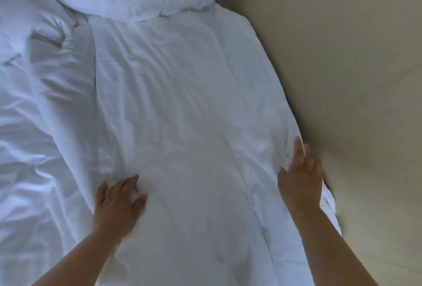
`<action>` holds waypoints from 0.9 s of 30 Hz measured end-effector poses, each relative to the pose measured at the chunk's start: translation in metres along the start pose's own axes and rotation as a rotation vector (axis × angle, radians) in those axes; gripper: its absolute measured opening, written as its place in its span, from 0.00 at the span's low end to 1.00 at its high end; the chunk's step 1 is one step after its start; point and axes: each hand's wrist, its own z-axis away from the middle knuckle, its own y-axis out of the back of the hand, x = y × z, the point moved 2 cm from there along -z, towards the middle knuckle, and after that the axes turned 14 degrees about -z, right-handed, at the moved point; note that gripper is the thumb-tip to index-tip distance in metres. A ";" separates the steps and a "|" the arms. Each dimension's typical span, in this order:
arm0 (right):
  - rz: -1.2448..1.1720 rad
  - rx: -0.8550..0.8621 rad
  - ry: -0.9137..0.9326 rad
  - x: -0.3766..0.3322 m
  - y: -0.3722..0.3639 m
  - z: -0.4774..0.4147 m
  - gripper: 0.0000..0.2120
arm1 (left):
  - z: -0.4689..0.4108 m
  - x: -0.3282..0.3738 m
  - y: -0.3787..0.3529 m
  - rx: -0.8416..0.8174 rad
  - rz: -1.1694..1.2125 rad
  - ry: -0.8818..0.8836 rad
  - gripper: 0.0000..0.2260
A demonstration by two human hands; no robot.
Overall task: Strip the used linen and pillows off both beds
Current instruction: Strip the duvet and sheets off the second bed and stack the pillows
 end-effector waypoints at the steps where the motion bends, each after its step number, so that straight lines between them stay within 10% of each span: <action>1: 0.017 0.058 0.151 -0.014 -0.016 0.008 0.30 | 0.002 -0.003 -0.002 -0.006 -0.006 -0.011 0.30; 6: 0.076 -0.282 0.495 -0.047 -0.097 0.054 0.24 | 0.017 -0.030 -0.001 -0.070 -0.126 -0.169 0.25; 11: 0.387 -0.532 0.246 -0.060 -0.117 0.070 0.25 | 0.046 -0.091 0.011 -0.008 -0.149 -0.252 0.19; 14: 0.223 -0.409 0.099 -0.120 -0.114 0.093 0.25 | 0.072 -0.153 0.015 0.159 -0.133 -0.225 0.16; 18: -0.082 -0.202 0.524 -0.218 -0.171 0.190 0.24 | 0.110 -0.266 0.015 0.337 -0.088 -0.058 0.17; 23: -0.112 -0.638 0.946 -0.360 -0.278 0.409 0.38 | 0.176 -0.449 0.006 0.419 -0.042 0.149 0.17; 27: 0.151 -0.890 0.706 -0.432 -0.331 0.503 0.54 | 0.239 -0.569 0.020 0.626 -0.077 0.207 0.18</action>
